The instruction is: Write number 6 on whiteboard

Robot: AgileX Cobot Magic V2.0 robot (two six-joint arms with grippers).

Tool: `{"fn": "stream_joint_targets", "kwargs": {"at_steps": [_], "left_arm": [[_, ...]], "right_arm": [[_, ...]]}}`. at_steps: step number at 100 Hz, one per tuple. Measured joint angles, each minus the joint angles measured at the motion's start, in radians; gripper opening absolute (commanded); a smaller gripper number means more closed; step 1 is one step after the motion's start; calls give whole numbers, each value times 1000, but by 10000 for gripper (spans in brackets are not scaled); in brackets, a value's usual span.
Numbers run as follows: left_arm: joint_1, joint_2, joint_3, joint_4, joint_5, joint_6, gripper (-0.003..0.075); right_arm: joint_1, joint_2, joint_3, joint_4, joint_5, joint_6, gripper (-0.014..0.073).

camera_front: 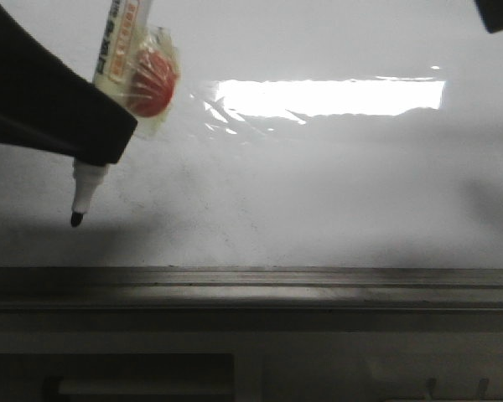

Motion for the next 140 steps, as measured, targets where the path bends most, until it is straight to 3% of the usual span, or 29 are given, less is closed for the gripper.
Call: {"fn": "stream_joint_targets", "kwargs": {"at_steps": [36, 76, 83, 113, 129, 140], "left_arm": [[-31, 50, -8, 126, 12, -80, -20], [-33, 50, -10, 148, 14, -83, -20], [-33, 50, -10, 148, 12, -83, -20], [-33, 50, -11, 148, -8, -87, -20], [-33, 55, -15, 150, -10, -97, 20], [-33, 57, -26, 159, -5, -97, 218]], "right_arm": [[253, 371, -354, 4, 107, -14, 468], [342, 632, -553, -23, 247, -15, 458], [347, 648, -557, -31, 250, -15, 388], [350, 657, -557, -52, 247, -44, -67], [350, 657, -559, -68, 243, -64, -53], [350, 657, -559, -68, 243, -71, -53]]}}
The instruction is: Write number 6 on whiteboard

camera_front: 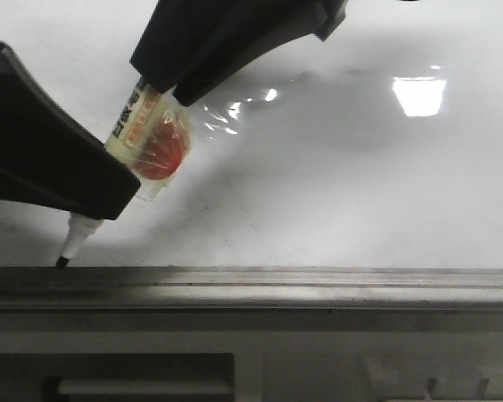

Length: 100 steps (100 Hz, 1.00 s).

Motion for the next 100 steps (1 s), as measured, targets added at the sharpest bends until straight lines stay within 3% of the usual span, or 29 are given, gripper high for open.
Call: {"fn": "stream_joint_targets", "kwargs": {"at_steps": [10, 15, 20, 47, 71, 100], "left_arm": [[2, -2, -24, -7, -6, 2, 486], [14, -11, -32, -20, -11, 4, 563], [33, -25, -38, -38, -13, 4, 592], [241, -203, -15, -94, -17, 6, 511], [438, -432, 127, -156, -78, 6, 470], [531, -537, 229, -248, -178, 6, 470]], "right_arm": [[0, 0, 0, 8, 0, 0, -53], [1, 0, 0, 15, -2, -1, -52], [2, -12, 8, 18, -18, -1, -52], [2, -232, 204, 22, -245, -2, -53], [2, -530, 479, 29, -534, -10, -53], [2, -691, 634, 43, -788, -14, -52]]}}
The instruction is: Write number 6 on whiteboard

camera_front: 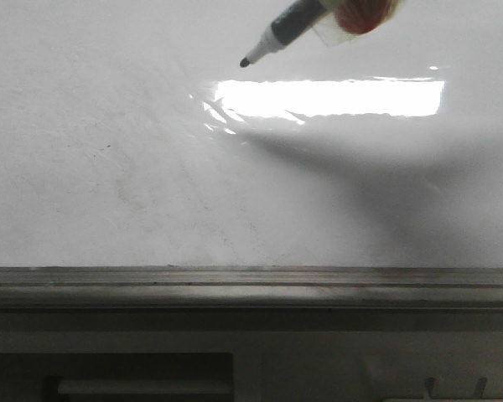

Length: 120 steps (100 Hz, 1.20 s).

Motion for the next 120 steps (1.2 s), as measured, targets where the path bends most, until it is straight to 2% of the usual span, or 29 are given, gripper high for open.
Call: {"fn": "stream_joint_targets", "kwargs": {"at_steps": [32, 45, 57, 78, 90, 103, 120], "left_arm": [[2, 0, 2, -11, -7, 0, 470], [2, 0, 2, -12, -9, 0, 470], [2, 0, 2, -18, -9, 0, 470], [2, 0, 2, -21, -11, 0, 470], [2, 0, 2, -21, -11, 0, 470], [2, 0, 2, -23, -11, 0, 470], [2, 0, 2, -36, -11, 0, 470]], "right_arm": [[0, 60, 4, 13, -169, 0, -52], [0, 99, 4, 24, -190, 0, -53], [1, 131, 2, 30, -133, 0, -52], [1, 167, 1, -4, 64, 0, -50], [-37, 156, 3, -34, 133, 7, -43], [-97, 105, 5, -59, 159, 29, -43], [-129, 59, 3, -64, 109, 34, -45]]}}
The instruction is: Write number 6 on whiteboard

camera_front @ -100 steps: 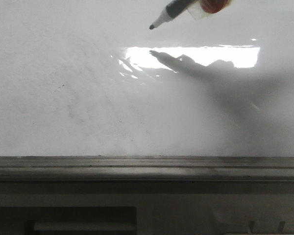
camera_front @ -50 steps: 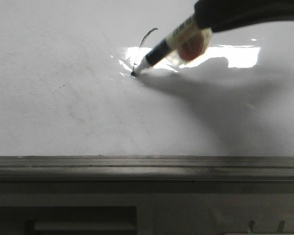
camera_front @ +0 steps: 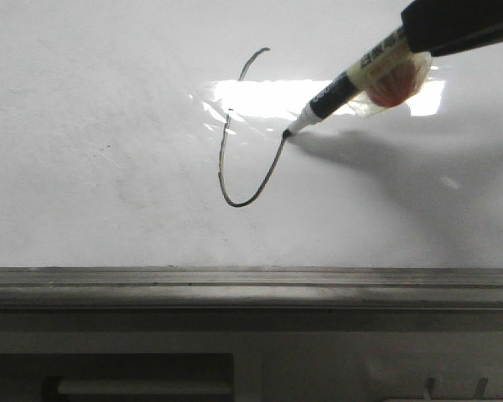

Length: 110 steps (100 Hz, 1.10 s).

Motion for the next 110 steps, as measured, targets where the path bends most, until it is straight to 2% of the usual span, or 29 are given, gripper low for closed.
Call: {"fn": "stream_joint_targets", "kwargs": {"at_steps": [15, 39, 56, 66, 77, 89, 110], "left_arm": [[0, 0, 0, -3, 0, 0, 470], [0, 0, 0, -5, -2, 0, 470], [0, 0, 0, -5, 23, 19, 469], [0, 0, 0, -18, 85, 73, 448], [-6, 0, -2, -40, 157, 145, 419], [-63, 12, -29, -56, 201, 185, 418], [-240, 111, -78, -61, 218, 245, 418]], "right_arm": [[15, 36, -33, 4, -9, 0, -45], [108, 150, -101, 12, -8, 0, -45], [118, 148, -130, -14, 147, 0, -45], [120, 126, -134, -33, 244, 0, -45], [120, 119, -150, -40, 283, 0, -45], [120, 128, -195, -44, 307, 0, -45], [120, 214, -321, -45, 375, 0, -45]]}}
